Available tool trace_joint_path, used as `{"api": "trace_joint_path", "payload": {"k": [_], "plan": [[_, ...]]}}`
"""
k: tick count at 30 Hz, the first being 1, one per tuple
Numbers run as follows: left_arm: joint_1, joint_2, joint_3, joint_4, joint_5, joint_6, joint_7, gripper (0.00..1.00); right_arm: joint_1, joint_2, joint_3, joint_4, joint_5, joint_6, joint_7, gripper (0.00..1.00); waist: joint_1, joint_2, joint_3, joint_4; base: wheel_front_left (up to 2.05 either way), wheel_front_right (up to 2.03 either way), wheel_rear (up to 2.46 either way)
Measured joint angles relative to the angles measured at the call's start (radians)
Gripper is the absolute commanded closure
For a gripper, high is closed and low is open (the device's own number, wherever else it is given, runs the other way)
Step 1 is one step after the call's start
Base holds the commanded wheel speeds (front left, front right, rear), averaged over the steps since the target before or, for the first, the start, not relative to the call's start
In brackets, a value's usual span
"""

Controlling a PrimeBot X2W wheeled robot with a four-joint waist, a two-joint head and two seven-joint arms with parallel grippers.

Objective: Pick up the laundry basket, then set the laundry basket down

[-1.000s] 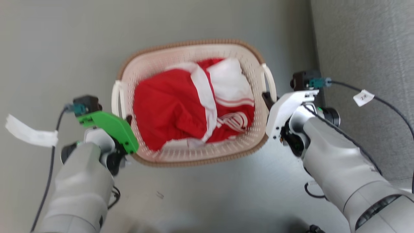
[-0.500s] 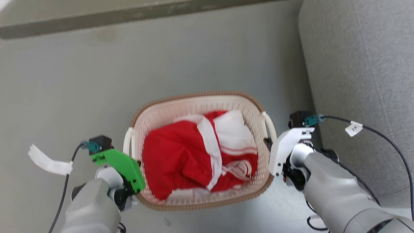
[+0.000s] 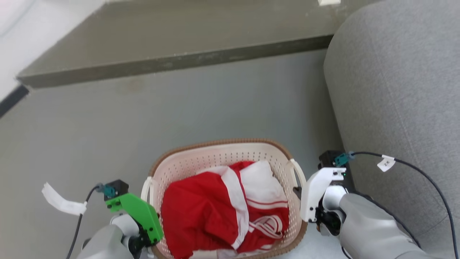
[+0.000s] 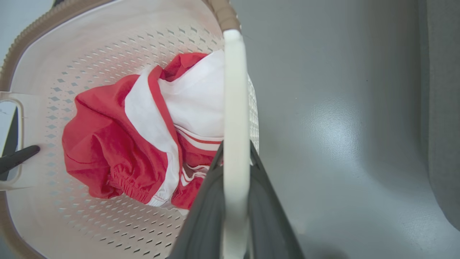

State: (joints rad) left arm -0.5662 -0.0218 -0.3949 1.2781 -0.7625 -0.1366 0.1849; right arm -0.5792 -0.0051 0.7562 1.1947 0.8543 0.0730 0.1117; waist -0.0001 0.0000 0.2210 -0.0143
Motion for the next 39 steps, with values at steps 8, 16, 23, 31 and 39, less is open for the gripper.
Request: {"api": "trace_joint_path", "payload": {"k": [8,16,23,31,39], "plan": [[0.066,0.000,-0.019,0.004,-0.002,0.000,0.010,1.00,0.067,0.001,0.012,0.000,0.019,0.007,0.024,1.00,0.0000,0.0000,-0.093,-0.004,0.00,0.00,0.00],[0.129,-0.001,-0.025,0.007,-0.002,0.001,0.027,1.00,0.134,0.004,0.018,0.001,0.046,0.011,0.046,1.00,0.0000,0.0000,-0.173,-0.008,0.00,0.00,0.00],[0.145,-0.001,-0.025,0.007,-0.002,0.005,0.030,1.00,0.146,0.005,0.025,0.001,0.055,0.011,0.057,1.00,0.0000,0.0000,-0.212,-0.010,0.00,0.00,0.00],[0.147,-0.001,-0.025,0.007,-0.009,0.014,0.035,1.00,0.149,0.005,0.031,0.000,0.062,0.010,0.058,1.00,0.0000,0.0000,-0.221,-0.011,0.00,0.00,0.00],[0.153,-0.001,-0.025,0.007,-0.018,0.015,0.036,1.00,0.149,0.005,0.042,-0.002,0.062,0.009,0.058,1.00,0.0000,0.0000,-0.223,-0.009,0.00,0.00,0.00]]}}
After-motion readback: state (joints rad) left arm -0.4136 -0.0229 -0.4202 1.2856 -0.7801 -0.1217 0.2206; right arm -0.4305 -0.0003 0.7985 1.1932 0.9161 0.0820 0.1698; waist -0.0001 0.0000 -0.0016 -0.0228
